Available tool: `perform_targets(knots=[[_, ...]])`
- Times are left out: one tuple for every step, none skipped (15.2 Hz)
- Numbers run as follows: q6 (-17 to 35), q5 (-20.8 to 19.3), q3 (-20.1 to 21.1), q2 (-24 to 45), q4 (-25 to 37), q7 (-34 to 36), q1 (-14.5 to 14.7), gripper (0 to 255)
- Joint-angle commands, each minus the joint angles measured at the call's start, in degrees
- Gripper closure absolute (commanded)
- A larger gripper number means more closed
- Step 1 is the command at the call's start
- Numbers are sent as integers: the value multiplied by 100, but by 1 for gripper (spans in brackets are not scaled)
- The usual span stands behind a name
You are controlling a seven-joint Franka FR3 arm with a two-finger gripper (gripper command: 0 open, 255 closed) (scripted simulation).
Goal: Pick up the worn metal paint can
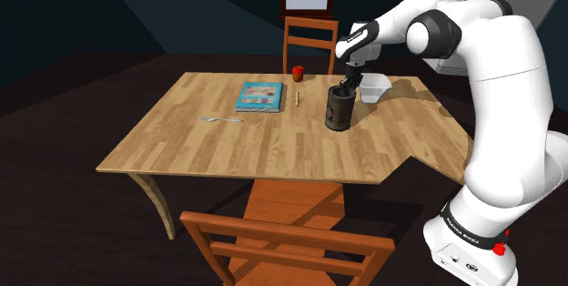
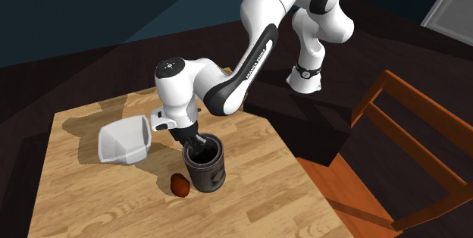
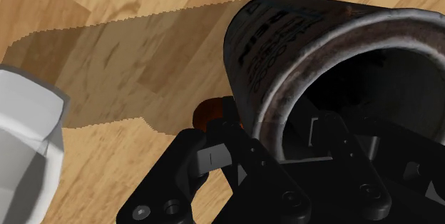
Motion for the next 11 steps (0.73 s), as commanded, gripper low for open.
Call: perform_targets(knots=[[2,0,1,3,0,1,1,255],[1,0,1,2,1,1,1,255],[1,0,1,3,1,1,1,255],[2,0,1,3,0,1,2,255],[2,0,2,4,1,1,1,255],[2,1,2,6,4,1,1,255],[0,1,1,6,5,0,0,255],[-53,-10,-7,-38,14,6,5,255],[-106,-21,-15,-82,25,13,10,255],[-161,-32,-23,-124,37,19,14,255],[-217,-43,-30,-164,54,25,19,255]])
